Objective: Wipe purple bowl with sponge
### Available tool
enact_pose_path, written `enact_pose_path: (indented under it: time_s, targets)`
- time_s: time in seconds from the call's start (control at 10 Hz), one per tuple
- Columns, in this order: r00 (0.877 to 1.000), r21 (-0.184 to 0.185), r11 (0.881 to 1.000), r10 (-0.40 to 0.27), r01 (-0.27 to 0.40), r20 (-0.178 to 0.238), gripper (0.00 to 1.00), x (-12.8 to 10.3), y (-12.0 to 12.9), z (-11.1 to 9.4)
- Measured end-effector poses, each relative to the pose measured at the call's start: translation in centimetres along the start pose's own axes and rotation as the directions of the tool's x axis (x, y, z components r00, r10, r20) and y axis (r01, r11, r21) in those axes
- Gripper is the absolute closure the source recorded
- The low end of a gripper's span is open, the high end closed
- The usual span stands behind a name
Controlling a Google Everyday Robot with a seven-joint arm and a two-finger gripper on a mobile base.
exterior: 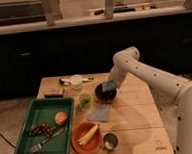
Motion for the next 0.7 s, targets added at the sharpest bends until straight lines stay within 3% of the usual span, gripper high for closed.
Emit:
enact_pose_path:
  time_s: [0.2,0.4,0.7]
  targets:
    - [0.998,0.01,0.998,-0.062,0.061,0.031,1.0,-1.9,-1.0,0.0]
    - [0.993,0.004,0.994,-0.107,0.107,0.054,1.0,-3.3,-0.1,-0.5]
    - [0.993,-0.018,0.994,-0.102,0.103,0.056,1.0,-2.3,2.7,-1.5]
